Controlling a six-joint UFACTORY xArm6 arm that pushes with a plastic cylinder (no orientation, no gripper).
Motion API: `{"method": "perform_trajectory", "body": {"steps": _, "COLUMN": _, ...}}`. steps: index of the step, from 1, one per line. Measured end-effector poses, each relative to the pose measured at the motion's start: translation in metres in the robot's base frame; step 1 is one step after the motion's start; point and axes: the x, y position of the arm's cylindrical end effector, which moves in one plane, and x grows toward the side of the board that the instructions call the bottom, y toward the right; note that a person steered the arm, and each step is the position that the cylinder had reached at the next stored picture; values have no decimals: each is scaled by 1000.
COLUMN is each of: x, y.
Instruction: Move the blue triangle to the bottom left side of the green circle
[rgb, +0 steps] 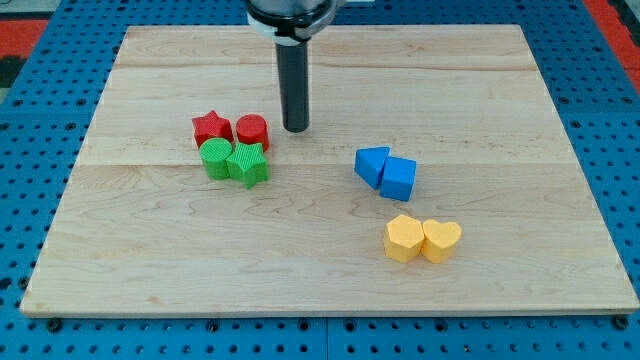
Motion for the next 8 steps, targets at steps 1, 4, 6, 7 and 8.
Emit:
{"method": "perform_trajectory", "body": {"steps": 1, "x": 9, "y": -39}}
{"method": "perform_trajectory", "body": {"steps": 4, "x": 33, "y": 167}}
{"method": "perform_trajectory", "body": {"steps": 6, "x": 87, "y": 112}}
{"method": "perform_trajectory", "body": {"steps": 7, "x": 87, "y": 87}}
{"method": "perform_trajectory", "body": {"steps": 8, "x": 61, "y": 106}}
